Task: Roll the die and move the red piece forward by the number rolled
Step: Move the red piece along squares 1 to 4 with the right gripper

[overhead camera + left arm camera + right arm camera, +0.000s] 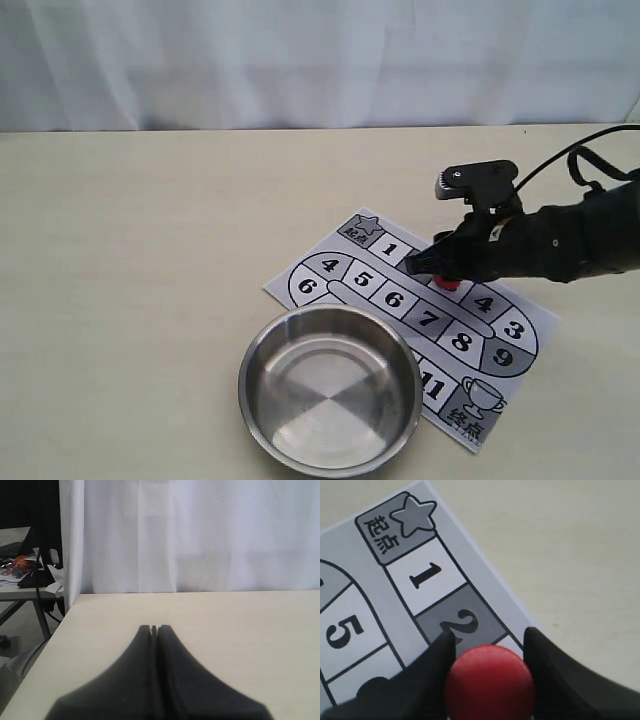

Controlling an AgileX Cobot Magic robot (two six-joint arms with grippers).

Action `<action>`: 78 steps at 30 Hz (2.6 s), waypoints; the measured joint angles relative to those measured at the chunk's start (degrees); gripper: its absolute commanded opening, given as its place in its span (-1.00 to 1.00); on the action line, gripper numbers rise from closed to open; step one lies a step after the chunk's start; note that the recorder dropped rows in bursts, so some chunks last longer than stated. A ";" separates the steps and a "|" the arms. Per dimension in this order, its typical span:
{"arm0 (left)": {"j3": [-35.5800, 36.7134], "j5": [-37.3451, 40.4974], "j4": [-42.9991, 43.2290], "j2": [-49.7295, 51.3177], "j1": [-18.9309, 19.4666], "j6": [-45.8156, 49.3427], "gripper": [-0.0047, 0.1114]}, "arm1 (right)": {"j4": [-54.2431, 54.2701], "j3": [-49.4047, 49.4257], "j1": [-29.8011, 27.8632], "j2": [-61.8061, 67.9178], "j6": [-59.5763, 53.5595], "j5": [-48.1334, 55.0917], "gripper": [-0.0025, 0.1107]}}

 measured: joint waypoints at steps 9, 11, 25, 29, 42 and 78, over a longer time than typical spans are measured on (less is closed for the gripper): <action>0.00 0.00 0.00 0.00 0.00 0.00 -0.92 | 1.22 0.78 -0.60 3.10 0.00 -5.21 -0.89; 0.00 0.00 0.00 0.00 0.00 0.00 -0.92 | 1.22 0.78 -0.60 2.54 0.00 -4.72 -0.89; 0.00 0.00 0.00 0.00 0.00 0.00 -0.92 | 1.45 6.53 -5.50 -6.87 1.05 1.28 -0.89; 0.00 0.00 0.00 0.00 0.00 0.00 -0.92 | 1.45 8.79 -5.50 -6.73 1.05 -0.43 -0.89; 0.00 0.00 0.00 0.00 0.00 0.00 -0.92 | 1.45 8.80 -5.50 -2.70 1.05 -4.84 -0.89; 0.00 0.00 0.00 0.00 0.00 0.00 -0.92 | 1.45 17.38 -6.17 -7.04 1.05 -9.09 -0.87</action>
